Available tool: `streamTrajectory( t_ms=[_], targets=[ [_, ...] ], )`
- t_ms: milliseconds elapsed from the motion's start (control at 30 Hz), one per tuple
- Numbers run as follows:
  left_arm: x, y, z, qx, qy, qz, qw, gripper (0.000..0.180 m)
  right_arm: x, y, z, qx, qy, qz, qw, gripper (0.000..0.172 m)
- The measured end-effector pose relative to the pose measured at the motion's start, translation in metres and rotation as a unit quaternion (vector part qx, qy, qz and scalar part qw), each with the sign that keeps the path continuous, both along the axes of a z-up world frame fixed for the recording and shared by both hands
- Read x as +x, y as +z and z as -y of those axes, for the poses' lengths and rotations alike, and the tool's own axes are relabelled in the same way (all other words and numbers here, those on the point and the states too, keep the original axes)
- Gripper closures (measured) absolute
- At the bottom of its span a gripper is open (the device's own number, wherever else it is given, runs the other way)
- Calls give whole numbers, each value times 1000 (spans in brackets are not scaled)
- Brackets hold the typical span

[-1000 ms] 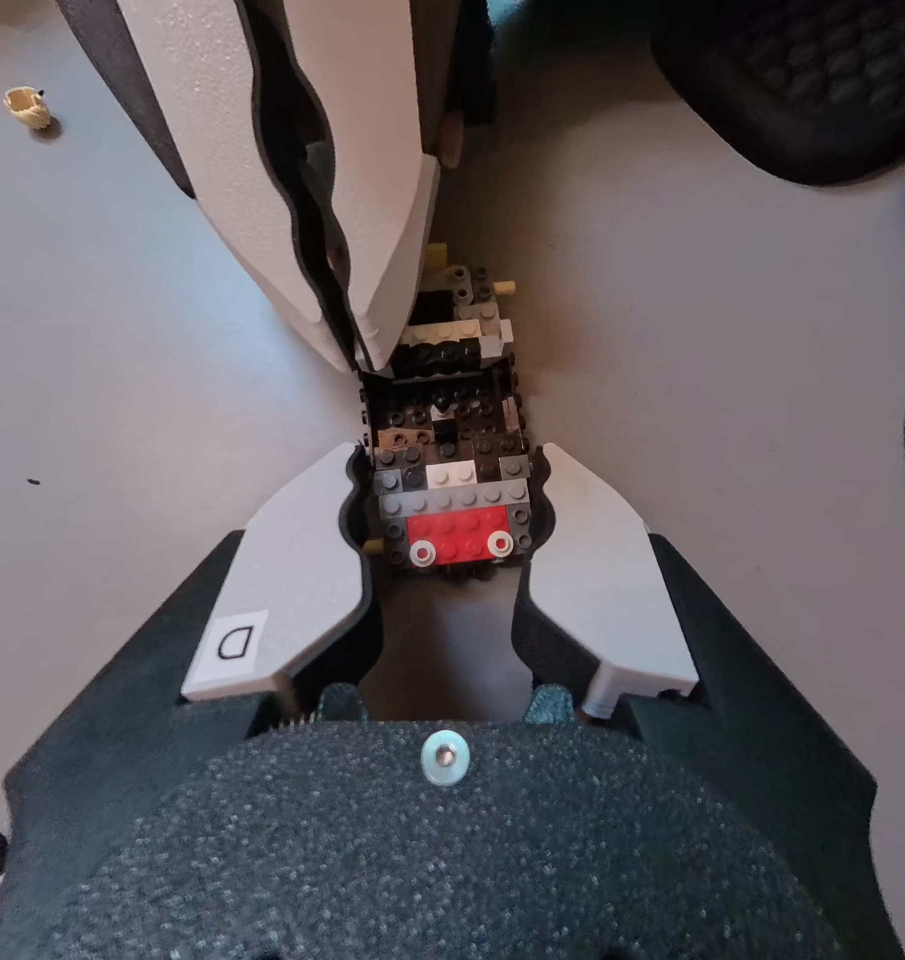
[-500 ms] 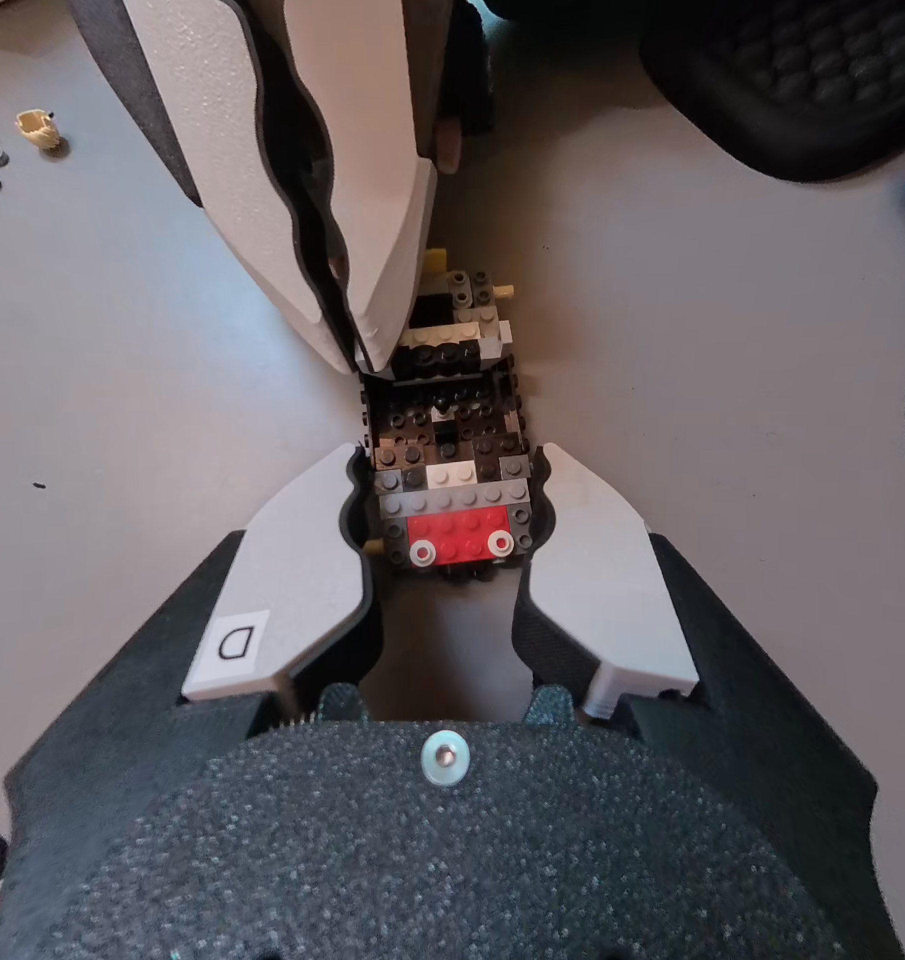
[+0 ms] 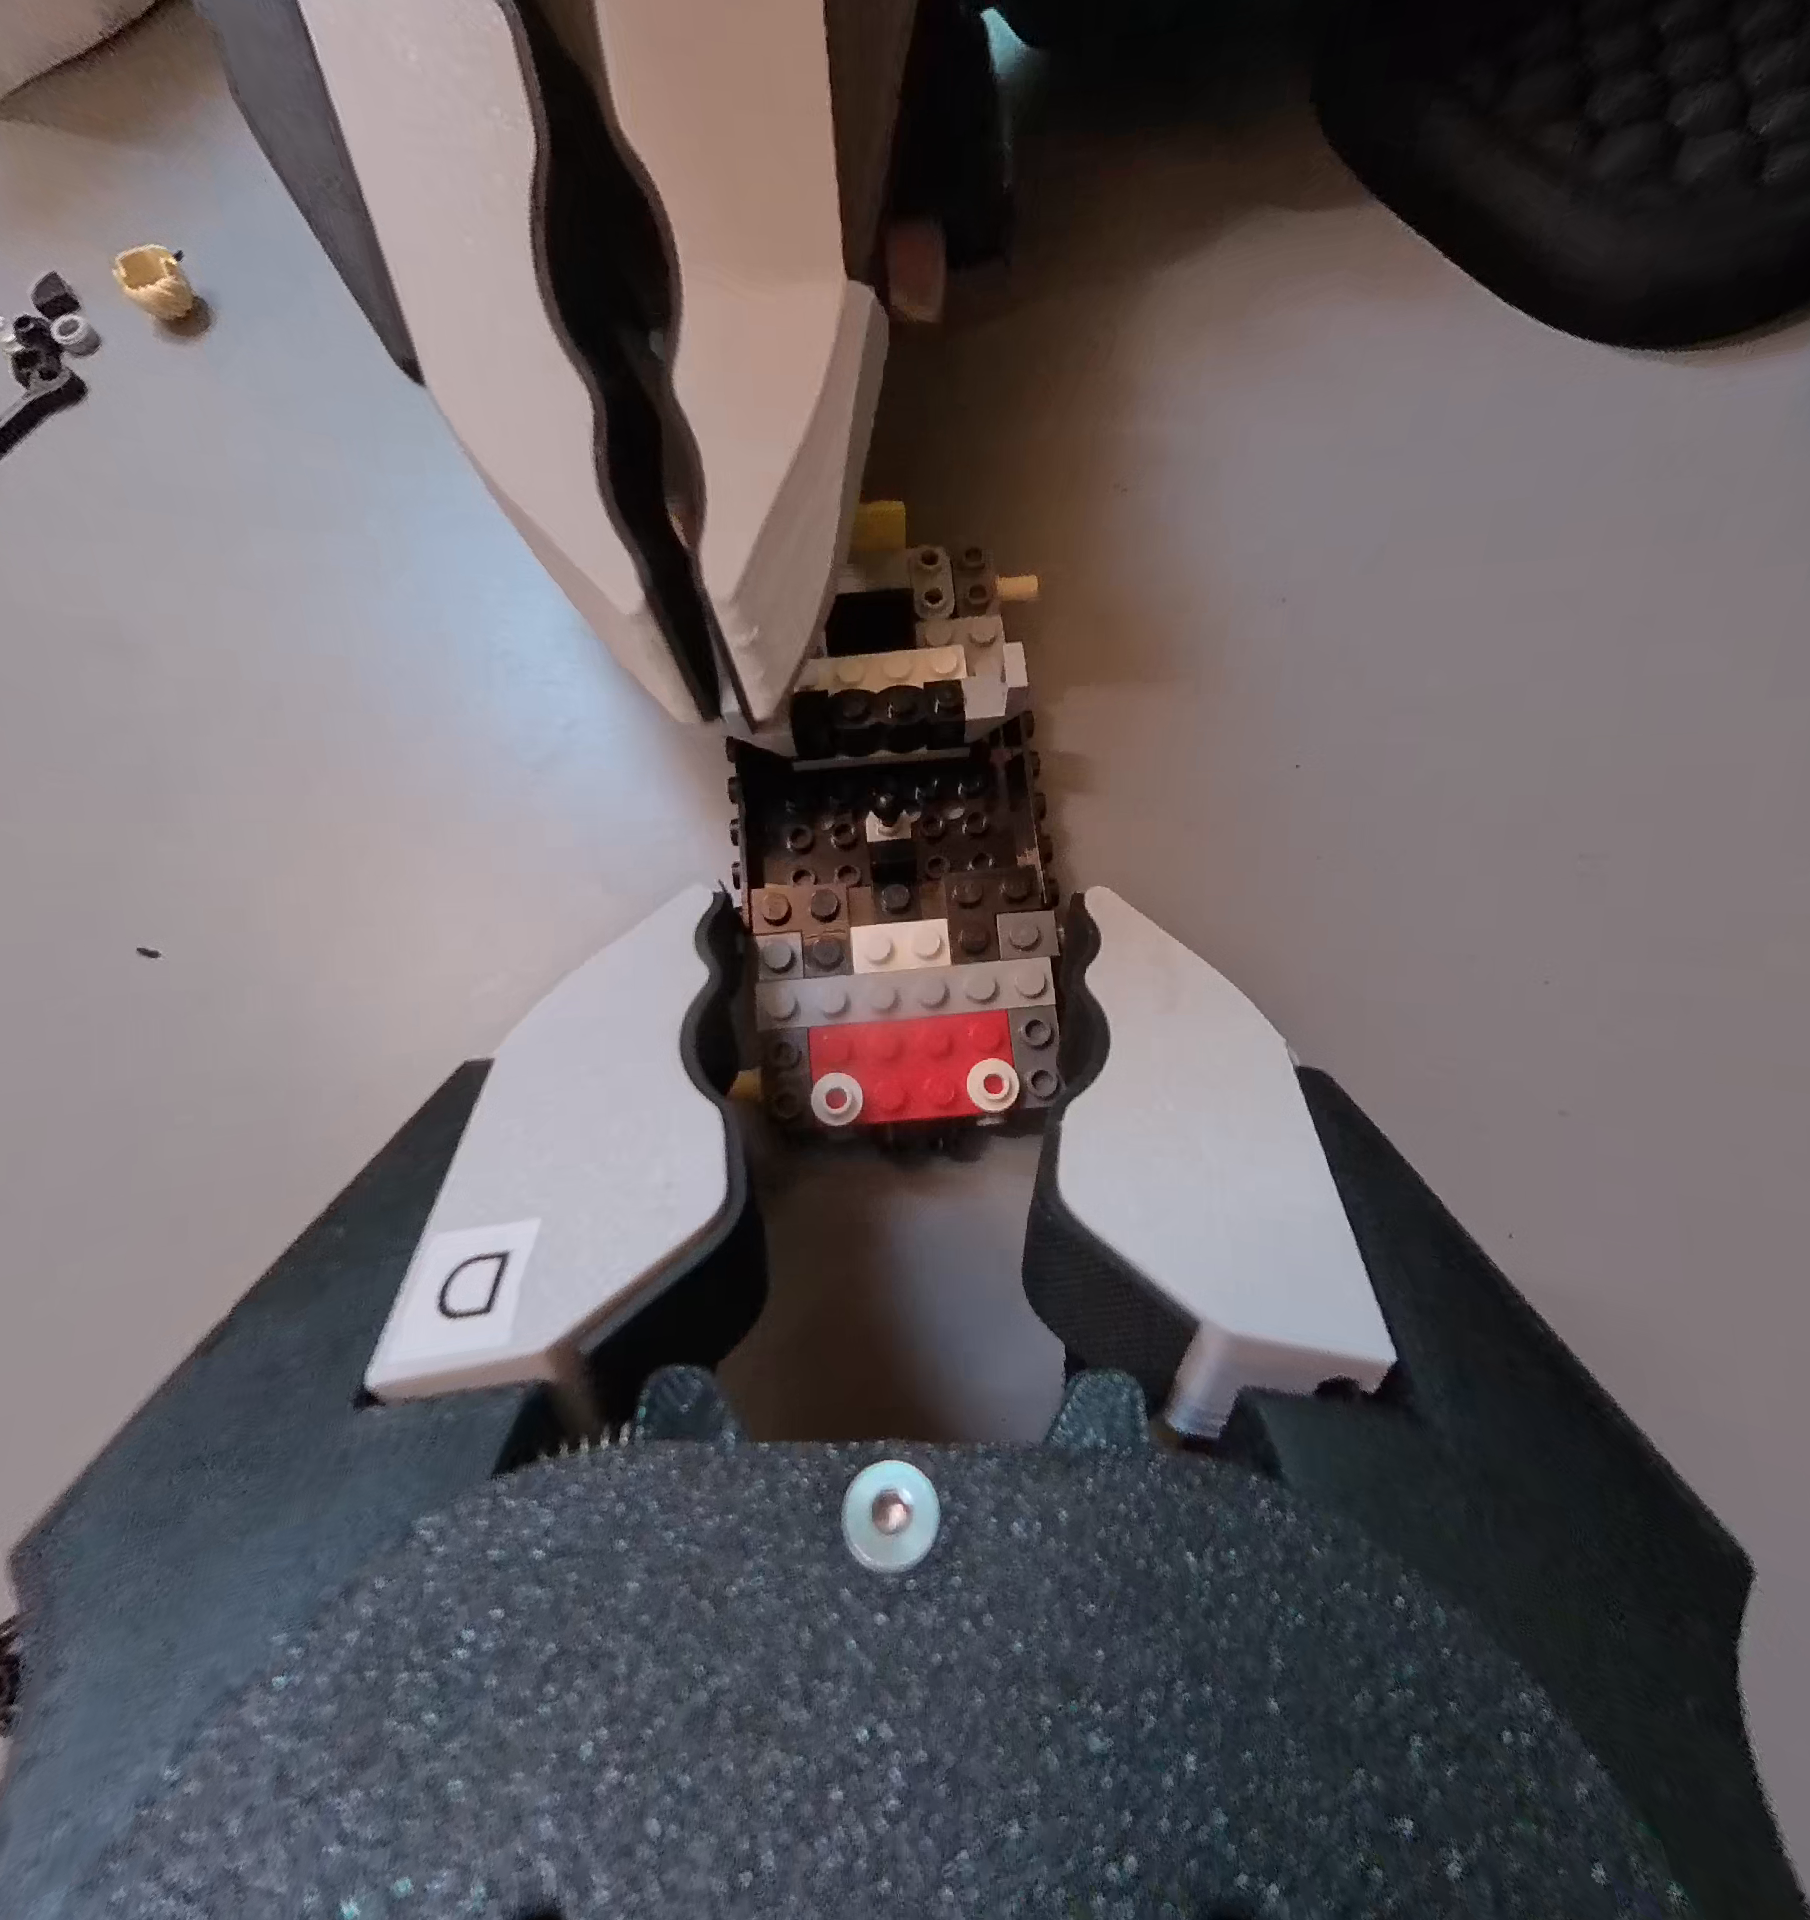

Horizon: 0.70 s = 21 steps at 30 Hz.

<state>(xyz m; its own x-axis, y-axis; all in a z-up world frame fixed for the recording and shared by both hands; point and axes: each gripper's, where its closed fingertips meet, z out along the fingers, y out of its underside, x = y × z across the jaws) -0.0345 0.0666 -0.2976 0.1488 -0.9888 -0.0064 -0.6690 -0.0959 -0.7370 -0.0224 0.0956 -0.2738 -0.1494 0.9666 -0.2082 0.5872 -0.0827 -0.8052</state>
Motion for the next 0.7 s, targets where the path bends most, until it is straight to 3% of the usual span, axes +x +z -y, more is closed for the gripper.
streamTrajectory(
  t_ms=[200, 700],
  targets=[
    [-1, 1, -1, 12, 0, -2, 1000, 122, 9, 22, -16, -4, -34, -43, 998, 164],
    [-1, 8, -5, 113, -15, -16, 993, 122, 17, 17, -21, 12, -40, -32, 999, 164]
  ],
)
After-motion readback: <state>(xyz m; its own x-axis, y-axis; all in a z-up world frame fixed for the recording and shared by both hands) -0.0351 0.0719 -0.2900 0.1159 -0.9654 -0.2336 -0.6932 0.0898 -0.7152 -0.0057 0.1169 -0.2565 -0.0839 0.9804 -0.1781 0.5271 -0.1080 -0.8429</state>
